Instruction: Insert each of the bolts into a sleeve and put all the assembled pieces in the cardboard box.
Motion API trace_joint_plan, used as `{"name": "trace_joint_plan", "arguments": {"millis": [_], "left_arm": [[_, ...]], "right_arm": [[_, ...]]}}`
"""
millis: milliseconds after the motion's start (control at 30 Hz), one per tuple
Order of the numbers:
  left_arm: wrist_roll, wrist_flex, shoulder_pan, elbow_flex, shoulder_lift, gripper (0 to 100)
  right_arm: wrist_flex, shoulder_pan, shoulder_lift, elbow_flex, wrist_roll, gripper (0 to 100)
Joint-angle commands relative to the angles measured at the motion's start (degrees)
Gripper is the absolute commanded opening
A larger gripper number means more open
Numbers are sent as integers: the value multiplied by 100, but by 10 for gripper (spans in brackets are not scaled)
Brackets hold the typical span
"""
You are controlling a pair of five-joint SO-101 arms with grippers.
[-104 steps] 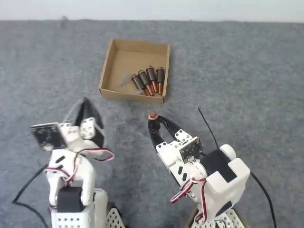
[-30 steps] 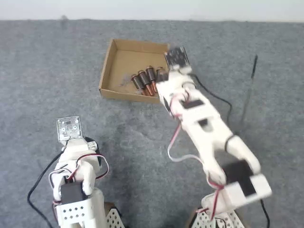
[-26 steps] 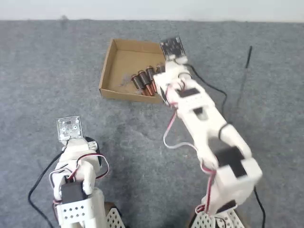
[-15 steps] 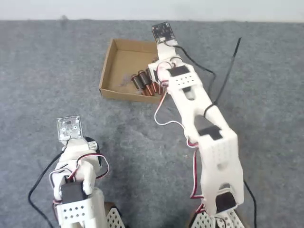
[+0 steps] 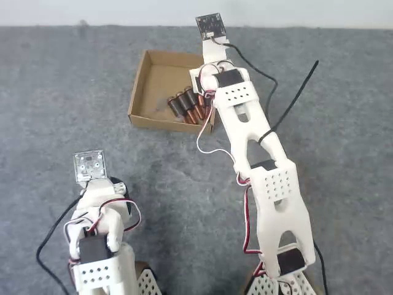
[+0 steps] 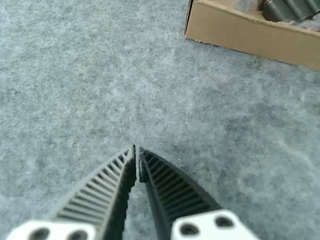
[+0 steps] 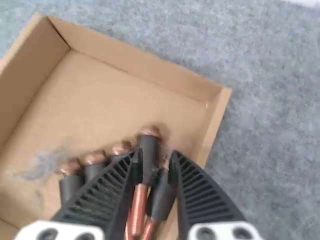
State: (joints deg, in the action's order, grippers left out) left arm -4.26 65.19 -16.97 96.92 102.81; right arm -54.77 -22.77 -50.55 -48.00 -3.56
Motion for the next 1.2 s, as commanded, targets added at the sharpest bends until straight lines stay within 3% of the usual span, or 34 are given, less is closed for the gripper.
{"name": "trace_joint_plan", "arguments": {"millis": [0, 67, 633, 1167], "left_arm": [[35, 9, -9, -31, -26, 11], [35, 0, -9, -31, -26, 11], [35, -9, -9, -31, -26, 11], [35, 18, -26, -31, -26, 11]], "right_arm": [[-453, -4, 207, -378, -53, 46], [-752, -13, 321, -404, -53, 3], [-3398, 541, 1613, -404, -70, 4], [-4778, 611, 3380, -387, -70, 3]]}}
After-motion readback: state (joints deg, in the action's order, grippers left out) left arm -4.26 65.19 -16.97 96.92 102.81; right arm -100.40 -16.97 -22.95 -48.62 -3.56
